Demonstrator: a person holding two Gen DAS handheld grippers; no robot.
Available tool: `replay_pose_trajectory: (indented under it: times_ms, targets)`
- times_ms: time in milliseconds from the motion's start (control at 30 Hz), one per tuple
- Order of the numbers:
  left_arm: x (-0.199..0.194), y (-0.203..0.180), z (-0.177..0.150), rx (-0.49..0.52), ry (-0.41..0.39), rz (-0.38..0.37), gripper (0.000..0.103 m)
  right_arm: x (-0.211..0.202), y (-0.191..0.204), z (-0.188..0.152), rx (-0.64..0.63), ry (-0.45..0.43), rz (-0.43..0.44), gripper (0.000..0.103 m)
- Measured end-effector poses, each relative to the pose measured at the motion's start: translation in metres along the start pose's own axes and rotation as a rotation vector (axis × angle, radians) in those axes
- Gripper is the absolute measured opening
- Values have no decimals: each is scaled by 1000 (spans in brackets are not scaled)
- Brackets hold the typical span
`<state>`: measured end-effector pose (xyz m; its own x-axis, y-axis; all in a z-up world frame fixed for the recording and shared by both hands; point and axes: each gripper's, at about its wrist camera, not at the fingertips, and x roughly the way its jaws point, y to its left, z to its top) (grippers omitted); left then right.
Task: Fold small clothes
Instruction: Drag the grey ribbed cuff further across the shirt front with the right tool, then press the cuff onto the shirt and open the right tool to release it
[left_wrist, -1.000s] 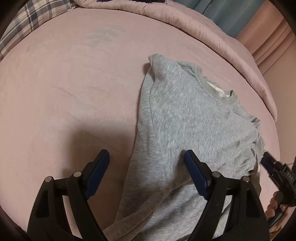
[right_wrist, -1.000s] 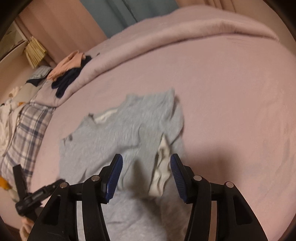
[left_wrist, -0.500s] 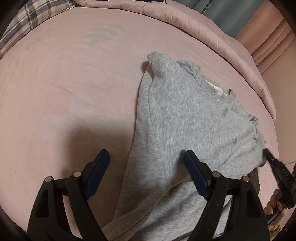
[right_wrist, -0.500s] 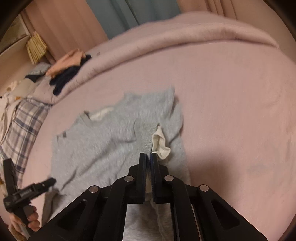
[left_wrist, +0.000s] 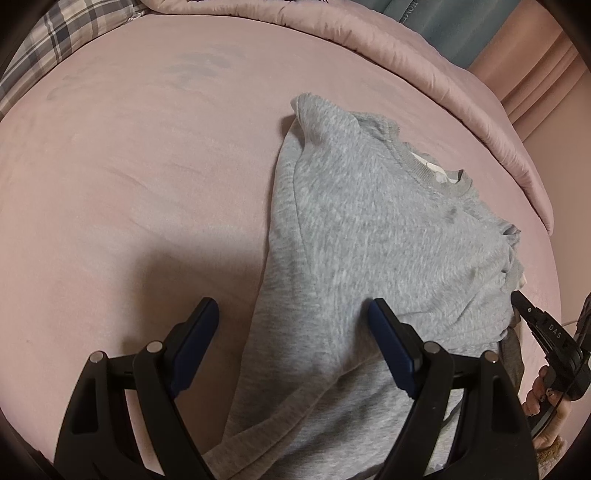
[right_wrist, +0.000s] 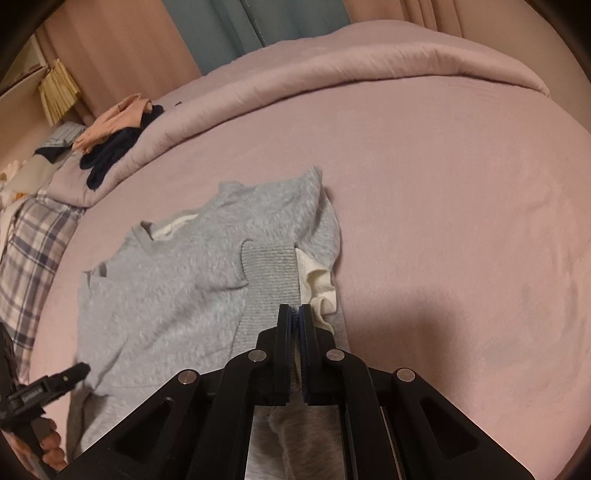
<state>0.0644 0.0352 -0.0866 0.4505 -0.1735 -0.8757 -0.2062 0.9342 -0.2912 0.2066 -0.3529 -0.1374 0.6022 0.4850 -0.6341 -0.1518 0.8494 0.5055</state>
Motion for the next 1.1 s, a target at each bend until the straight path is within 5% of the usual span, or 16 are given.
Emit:
replay_pose_trajectory:
  times_ms: [1100]
  targets:
    - [3,-1,0,5,0,8,84,6,-1,1,-1,20,-4,4]
